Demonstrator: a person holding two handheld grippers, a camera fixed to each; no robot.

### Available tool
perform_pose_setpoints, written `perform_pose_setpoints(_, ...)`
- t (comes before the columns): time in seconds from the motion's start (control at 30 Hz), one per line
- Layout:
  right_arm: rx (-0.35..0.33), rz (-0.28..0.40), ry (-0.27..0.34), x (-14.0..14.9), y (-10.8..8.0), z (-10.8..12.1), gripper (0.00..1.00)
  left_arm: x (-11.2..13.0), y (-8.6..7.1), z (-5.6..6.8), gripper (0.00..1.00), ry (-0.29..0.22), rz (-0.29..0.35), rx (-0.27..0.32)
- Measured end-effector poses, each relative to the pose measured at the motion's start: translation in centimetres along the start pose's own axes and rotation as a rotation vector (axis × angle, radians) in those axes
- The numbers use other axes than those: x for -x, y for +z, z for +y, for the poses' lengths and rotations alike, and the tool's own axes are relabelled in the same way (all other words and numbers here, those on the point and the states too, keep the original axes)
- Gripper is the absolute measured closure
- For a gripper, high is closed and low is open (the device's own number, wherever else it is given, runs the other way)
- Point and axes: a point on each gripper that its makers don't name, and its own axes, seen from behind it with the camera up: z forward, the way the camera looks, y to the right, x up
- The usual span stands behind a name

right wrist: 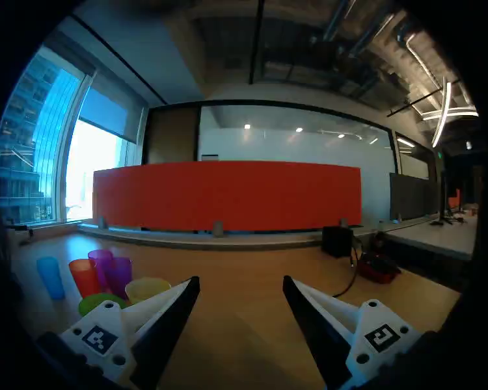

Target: Pour water

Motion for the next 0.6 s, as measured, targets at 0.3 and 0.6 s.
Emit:
perform_pose_setpoints(0.3,-0.009,-0.002,0.001,-0.05,-0.13,-0.22,0.01,0.0,-0.04,0.01,0.04,0.0,0.0,0.0)
perform_pose_setpoints(0.6,-0.01,-0.003,0.001,-0.03,-0.15,-0.26,0.01,0.02,-0.03,0.01,0.04,0.0,0.0,0.0)
